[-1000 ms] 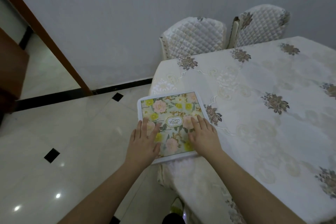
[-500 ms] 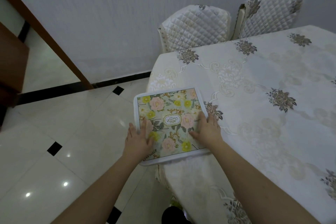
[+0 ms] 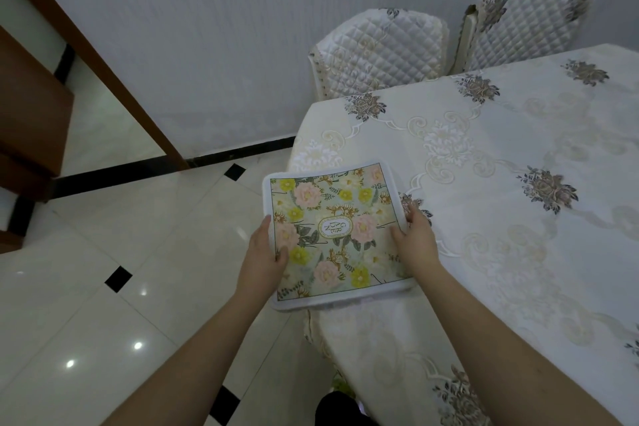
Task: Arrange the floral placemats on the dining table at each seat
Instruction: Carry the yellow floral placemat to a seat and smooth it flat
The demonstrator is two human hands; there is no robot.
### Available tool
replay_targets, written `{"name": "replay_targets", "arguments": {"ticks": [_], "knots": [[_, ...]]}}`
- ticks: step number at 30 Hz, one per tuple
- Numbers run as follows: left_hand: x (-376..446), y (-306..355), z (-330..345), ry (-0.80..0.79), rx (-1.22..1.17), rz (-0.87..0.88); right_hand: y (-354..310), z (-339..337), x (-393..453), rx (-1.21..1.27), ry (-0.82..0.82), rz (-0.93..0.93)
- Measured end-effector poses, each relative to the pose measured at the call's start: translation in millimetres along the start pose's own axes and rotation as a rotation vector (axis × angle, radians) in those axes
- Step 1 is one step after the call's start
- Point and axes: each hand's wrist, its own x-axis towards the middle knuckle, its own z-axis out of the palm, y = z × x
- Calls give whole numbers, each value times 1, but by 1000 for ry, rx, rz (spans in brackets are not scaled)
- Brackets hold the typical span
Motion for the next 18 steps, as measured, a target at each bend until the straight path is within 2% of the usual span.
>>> {"name": "replay_targets", "arguments": {"ticks": [4, 7, 12, 18], "knots": [[6, 9, -14, 58, -257, -217, -4, -9, -2, 79, -39, 86], [10, 9, -20, 23, -496, -362, -3, -13, -8, 136, -48, 104], [0, 16, -36, -67, -678, -355, 1, -22, -23, 243, -56, 117], [-12, 19, -53, -234, -701, -294, -7, -38, -69, 424, -5, 169]]}}
